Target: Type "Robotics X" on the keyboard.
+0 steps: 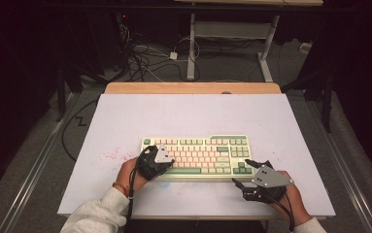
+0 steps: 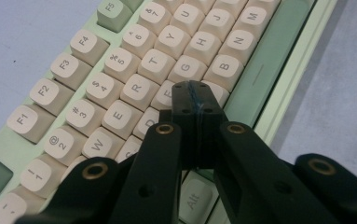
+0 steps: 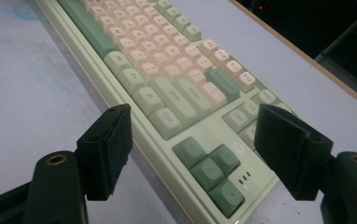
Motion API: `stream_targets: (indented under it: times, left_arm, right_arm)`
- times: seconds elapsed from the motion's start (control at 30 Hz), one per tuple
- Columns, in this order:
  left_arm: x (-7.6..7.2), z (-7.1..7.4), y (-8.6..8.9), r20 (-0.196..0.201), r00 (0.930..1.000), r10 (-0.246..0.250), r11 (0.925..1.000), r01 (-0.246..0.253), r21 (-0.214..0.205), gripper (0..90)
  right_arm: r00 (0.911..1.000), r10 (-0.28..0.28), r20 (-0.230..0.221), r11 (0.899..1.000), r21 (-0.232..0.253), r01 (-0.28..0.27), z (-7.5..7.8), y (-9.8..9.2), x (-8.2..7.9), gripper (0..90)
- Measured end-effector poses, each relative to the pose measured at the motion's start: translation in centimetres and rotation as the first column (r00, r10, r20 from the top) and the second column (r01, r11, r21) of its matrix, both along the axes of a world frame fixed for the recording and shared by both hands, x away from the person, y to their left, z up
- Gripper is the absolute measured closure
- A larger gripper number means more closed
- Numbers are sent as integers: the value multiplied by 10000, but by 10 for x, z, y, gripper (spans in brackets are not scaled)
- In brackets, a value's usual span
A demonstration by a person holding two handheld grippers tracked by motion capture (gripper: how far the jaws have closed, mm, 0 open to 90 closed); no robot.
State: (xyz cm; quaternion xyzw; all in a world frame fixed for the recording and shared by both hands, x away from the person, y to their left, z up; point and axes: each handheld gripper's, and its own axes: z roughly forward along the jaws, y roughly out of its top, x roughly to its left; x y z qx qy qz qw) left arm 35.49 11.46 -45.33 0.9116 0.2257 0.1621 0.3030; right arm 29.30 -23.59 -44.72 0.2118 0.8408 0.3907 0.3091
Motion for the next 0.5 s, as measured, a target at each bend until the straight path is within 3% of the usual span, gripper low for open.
stream_targets:
  times: [0.5]
  left_arm:
    - [-4, 14, 7, 451, 9990, 58, 9991, -39, -433, 872]
  right_arm:
    - [10000, -26, 40, 10000, 46, 26, 1, -1, 0, 288]
